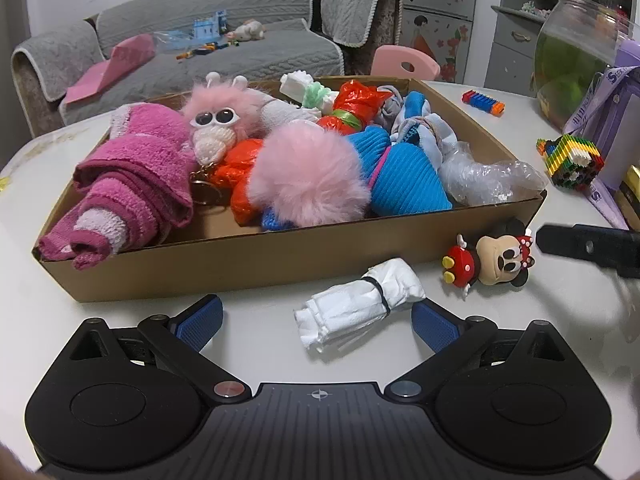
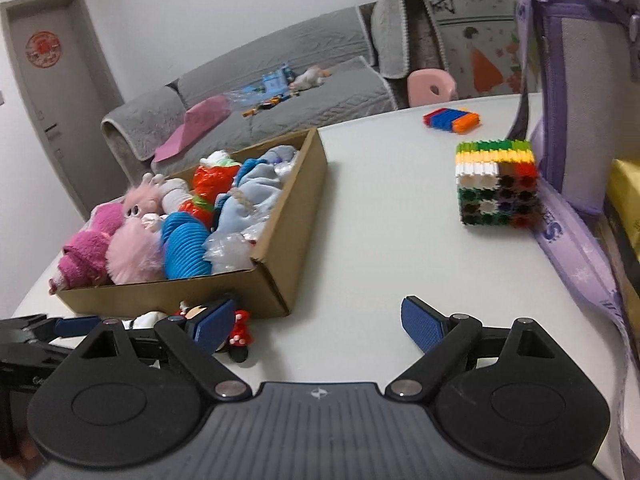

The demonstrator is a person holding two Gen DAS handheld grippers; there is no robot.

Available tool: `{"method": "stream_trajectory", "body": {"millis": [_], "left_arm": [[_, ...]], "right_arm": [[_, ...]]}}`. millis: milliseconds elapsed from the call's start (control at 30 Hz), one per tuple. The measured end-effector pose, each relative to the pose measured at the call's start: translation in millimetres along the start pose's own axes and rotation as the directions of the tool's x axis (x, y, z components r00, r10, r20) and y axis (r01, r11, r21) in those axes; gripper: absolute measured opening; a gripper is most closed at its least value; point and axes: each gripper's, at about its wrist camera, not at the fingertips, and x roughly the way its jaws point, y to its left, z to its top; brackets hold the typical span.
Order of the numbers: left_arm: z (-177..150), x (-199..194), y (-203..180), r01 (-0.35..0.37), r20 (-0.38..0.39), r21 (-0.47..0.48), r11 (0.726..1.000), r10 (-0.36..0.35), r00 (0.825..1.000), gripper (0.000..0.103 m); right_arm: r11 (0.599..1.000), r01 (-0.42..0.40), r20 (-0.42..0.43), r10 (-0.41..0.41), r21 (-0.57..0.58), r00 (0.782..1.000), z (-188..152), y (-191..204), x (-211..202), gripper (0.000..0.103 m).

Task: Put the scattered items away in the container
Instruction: 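Grasp the white roll with black band with the left gripper, then grasp the Minnie Mouse keychain with the right gripper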

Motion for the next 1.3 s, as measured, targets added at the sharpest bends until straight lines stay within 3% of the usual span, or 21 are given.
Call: {"method": "stream_trajectory", "body": {"millis": [233,433,533,667,933,1000,1300], "left_arm": [[1,2,-3,0.026,0.017,0.032,0.999,-0.027,0.999,0.1],[0,0,-5,0.038,0.038,0.041,0.998,-0.04,0.998,0.093],[-1,-2,-4,0.056,0.047,0.052,0.997,-0.059,0.997,0.084],[-4,-8,-8,0.099,0.06,0.09,0.991,-0.105,0.993,0.056],[-10,-13,-2,0.138,0.069,0.126,0.982,-0.148,0.987,0.049],[-11,-15,1,0.144,0.069,0.126,0.981,-0.154,0.986,0.033],[-20,-29,21,0.119,0.083,0.089,0.989,-0.126,0.989,0.032]], "right_arm": [[0.981,-0.057,-0.034,0.052,-0.183,0.998,-9,34,11,0.088],[0.975,-0.058,-0.04,0.051,-0.212,0.998,-7,42,13,0.089],[0.979,-0.052,-0.041,0.045,-0.198,0.998,-8,41,12,0.09],[0.978,-0.05,-0.046,0.041,-0.202,0.998,-11,47,11,0.09],[0.977,-0.044,-0.05,0.034,-0.207,0.998,-13,56,14,0.09],[0.978,-0.04,-0.051,0.03,-0.204,0.998,-13,58,15,0.09],[0.976,0.022,-0.052,-0.034,-0.218,0.998,-15,71,21,0.094]]}}
